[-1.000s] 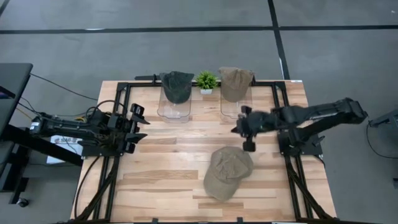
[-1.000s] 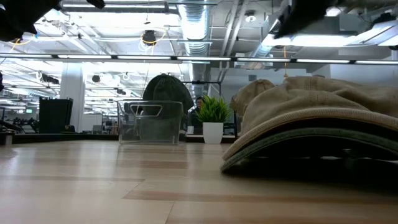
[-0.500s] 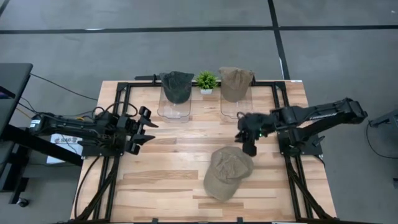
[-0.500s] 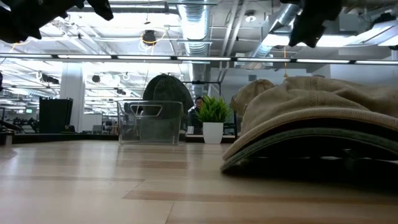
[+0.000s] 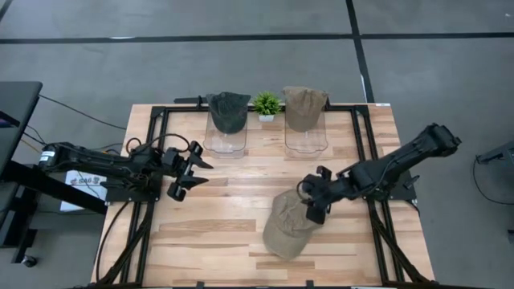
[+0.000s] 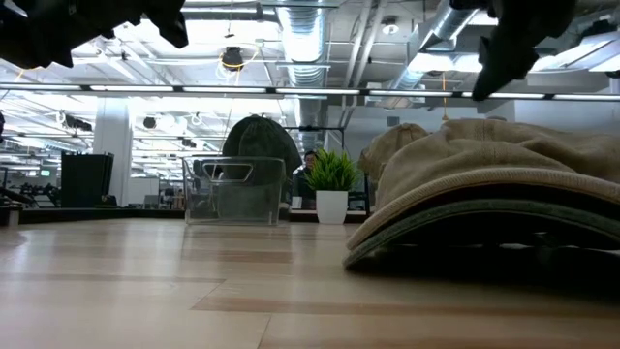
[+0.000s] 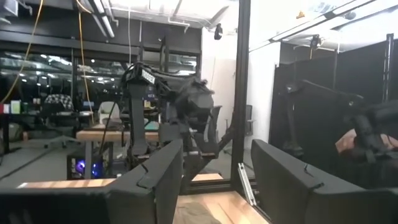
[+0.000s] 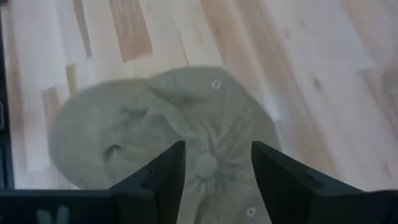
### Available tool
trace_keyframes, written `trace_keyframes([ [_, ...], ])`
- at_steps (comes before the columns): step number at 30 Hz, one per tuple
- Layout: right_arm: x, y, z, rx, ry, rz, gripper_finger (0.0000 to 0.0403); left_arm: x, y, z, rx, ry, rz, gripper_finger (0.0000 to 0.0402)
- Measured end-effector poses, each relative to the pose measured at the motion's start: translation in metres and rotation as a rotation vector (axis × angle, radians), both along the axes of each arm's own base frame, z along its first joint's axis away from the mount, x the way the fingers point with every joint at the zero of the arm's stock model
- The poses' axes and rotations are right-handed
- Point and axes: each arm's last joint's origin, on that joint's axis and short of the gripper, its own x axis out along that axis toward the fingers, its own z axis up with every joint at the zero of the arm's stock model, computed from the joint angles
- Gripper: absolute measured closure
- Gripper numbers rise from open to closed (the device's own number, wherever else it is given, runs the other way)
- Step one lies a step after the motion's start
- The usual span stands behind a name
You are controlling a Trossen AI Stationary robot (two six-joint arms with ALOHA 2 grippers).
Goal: Pick & Place hat
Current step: Put the brown cap into the right transparent bin
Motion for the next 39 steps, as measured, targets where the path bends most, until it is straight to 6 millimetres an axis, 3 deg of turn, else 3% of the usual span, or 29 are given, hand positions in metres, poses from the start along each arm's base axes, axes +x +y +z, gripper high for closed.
trace_keyframes([
  [11,0.007,0.018,-0.025,-0.027,0.098,0.030,0.0209,0.003,-0.008,-0.004,-0.015,0.033,-0.050,0.0213],
  [23,0.010,0.019,-0.028,0.000,0.097,-0.018,0.0232,0.002,-0.014,-0.004,-0.017,0.028,-0.085,0.0213],
  [39,0.009,0.019,-0.029,0.016,0.106,-0.065,0.0365,0.002,-0.015,-0.003,-0.017,0.027,-0.089,0.0213],
])
